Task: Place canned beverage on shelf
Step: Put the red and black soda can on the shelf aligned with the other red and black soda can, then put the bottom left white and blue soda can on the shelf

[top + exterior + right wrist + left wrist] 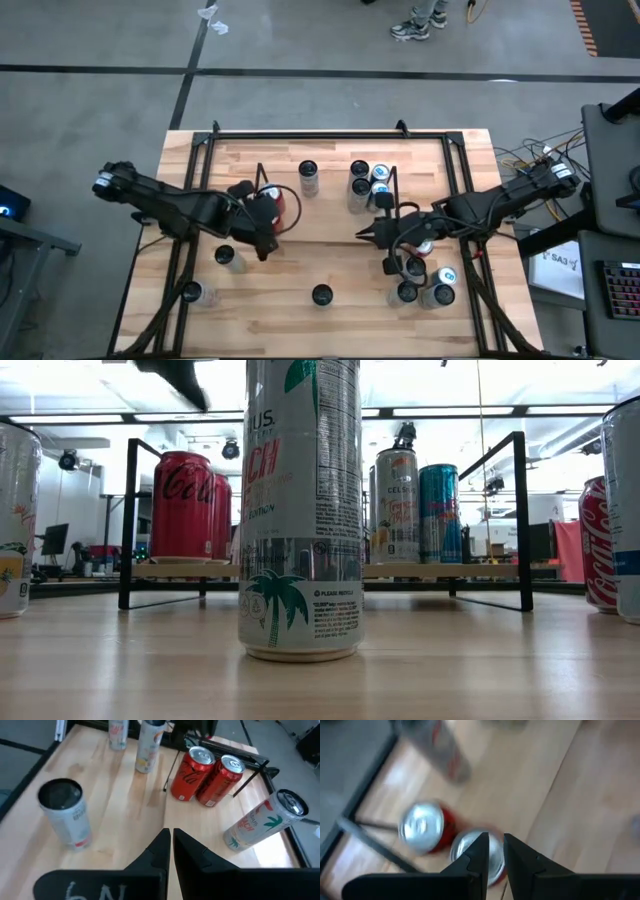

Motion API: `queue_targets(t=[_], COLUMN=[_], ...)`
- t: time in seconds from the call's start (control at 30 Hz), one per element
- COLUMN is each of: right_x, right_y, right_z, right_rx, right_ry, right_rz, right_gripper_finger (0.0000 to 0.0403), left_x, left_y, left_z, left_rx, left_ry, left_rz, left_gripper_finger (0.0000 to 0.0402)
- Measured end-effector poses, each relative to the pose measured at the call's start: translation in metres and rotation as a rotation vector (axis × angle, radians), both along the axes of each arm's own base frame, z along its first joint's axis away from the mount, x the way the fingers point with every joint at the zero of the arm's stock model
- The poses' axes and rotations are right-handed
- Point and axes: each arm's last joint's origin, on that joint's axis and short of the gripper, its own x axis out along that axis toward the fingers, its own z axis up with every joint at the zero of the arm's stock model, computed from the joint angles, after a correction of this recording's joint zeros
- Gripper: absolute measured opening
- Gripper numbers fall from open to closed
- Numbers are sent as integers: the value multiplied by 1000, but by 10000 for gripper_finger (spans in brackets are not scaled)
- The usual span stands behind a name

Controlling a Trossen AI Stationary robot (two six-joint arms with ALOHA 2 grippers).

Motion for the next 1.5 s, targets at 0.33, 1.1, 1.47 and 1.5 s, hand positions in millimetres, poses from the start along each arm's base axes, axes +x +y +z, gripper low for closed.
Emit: queue_targets(t=[0.33, 1.1, 1.47, 1.5], right_x=[-17, -34, -32, -32], right_y=[16, 97, 109, 109], right_z=[2, -16, -11, -11], right_rx=[276, 277, 250, 249], right_ry=[191, 706, 709, 708], right_rz=[-27, 19, 32, 31], right_gripper_finger=[13, 13, 13, 13], left_x=[18, 23, 24, 25], left_y=[-52, -57, -58, -59], left_z=[24, 8, 10, 11], left_rx=[131, 145, 128, 115], left_ry=[-364, -407, -439, -453], left_rz=[-326, -317, -310, -310], left_gripper_finger=[40, 40, 40, 40])
